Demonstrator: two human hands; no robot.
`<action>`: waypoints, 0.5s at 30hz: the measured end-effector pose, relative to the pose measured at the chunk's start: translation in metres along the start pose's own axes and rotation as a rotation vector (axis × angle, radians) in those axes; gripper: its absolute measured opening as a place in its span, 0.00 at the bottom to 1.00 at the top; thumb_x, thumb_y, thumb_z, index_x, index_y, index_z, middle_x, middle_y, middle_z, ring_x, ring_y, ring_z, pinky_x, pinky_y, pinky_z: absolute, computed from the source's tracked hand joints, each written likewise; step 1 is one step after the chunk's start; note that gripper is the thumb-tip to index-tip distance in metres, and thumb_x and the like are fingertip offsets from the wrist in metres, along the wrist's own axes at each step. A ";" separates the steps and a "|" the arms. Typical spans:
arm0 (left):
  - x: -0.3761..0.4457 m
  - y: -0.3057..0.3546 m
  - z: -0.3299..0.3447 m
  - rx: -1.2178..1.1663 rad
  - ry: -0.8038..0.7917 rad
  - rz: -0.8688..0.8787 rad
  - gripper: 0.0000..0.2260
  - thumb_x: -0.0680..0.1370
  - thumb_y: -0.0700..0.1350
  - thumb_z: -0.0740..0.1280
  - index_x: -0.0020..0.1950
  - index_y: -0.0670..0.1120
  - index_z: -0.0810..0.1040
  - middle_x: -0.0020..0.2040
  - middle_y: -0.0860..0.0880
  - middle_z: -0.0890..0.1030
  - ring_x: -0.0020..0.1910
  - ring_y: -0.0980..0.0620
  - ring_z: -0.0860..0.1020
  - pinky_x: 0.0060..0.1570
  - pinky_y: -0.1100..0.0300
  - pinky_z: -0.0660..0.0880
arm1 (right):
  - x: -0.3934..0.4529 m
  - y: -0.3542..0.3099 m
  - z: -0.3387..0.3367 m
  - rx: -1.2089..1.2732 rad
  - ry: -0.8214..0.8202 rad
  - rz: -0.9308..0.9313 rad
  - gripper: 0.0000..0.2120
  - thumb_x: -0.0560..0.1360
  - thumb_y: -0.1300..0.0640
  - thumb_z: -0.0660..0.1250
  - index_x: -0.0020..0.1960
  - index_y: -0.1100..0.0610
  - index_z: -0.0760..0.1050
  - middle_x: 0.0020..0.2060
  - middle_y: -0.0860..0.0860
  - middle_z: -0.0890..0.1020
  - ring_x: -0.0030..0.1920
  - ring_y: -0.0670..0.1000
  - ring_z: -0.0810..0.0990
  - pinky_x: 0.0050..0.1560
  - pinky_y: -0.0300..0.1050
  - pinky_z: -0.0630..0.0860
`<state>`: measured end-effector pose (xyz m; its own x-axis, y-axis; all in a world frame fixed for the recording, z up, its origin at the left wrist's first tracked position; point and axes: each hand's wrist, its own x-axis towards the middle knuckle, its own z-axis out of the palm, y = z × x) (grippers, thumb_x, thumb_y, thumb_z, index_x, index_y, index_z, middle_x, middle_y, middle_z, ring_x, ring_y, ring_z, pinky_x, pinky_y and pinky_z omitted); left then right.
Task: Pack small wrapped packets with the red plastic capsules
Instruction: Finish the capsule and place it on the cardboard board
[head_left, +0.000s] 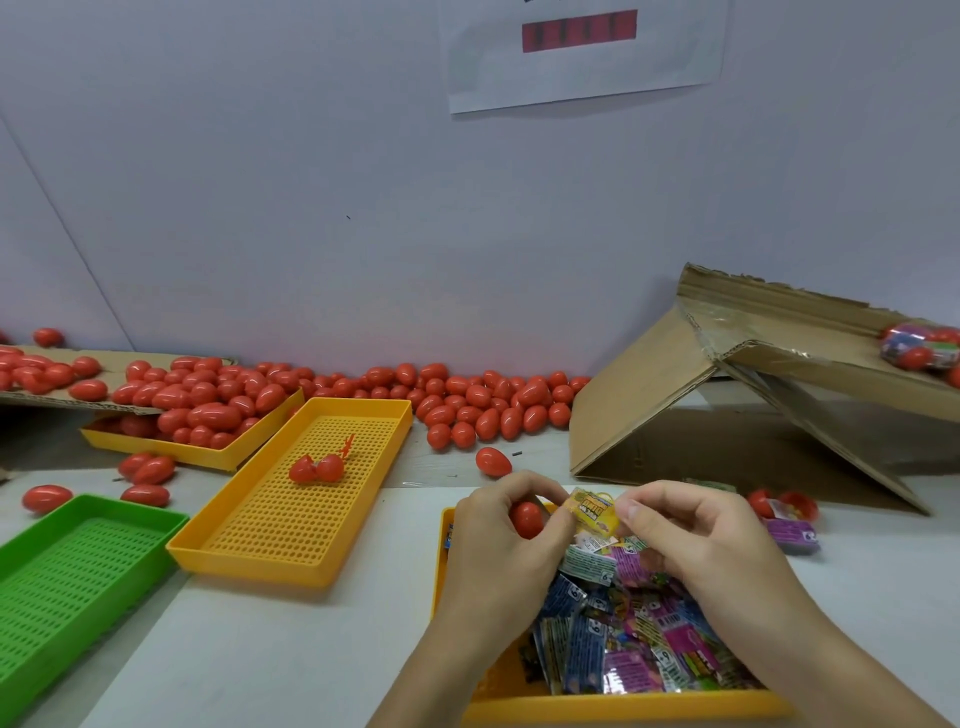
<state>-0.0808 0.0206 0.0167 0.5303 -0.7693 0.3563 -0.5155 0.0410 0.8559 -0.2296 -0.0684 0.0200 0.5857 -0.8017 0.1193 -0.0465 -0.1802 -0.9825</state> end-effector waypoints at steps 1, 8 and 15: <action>0.000 0.000 0.000 0.011 0.011 0.018 0.06 0.75 0.44 0.72 0.42 0.55 0.81 0.34 0.63 0.78 0.38 0.61 0.79 0.35 0.70 0.74 | 0.000 0.000 0.000 -0.006 -0.023 0.009 0.18 0.65 0.39 0.69 0.45 0.49 0.86 0.41 0.54 0.86 0.46 0.56 0.84 0.55 0.61 0.80; -0.002 -0.001 0.001 0.228 0.000 0.305 0.05 0.74 0.43 0.72 0.47 0.50 0.86 0.35 0.62 0.79 0.37 0.63 0.77 0.38 0.74 0.70 | 0.002 0.005 0.000 -0.070 -0.129 0.049 0.26 0.71 0.34 0.63 0.48 0.55 0.85 0.44 0.53 0.85 0.46 0.57 0.82 0.54 0.58 0.80; -0.005 0.002 0.002 0.336 0.036 0.366 0.05 0.74 0.46 0.73 0.49 0.50 0.85 0.38 0.60 0.81 0.38 0.64 0.77 0.40 0.73 0.72 | -0.001 -0.003 0.002 0.017 -0.135 0.012 0.21 0.65 0.37 0.67 0.44 0.52 0.85 0.36 0.61 0.79 0.37 0.49 0.76 0.38 0.36 0.76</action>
<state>-0.0864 0.0231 0.0160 0.2940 -0.7201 0.6285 -0.8572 0.0922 0.5066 -0.2288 -0.0658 0.0228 0.6887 -0.7196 0.0885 -0.0407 -0.1603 -0.9862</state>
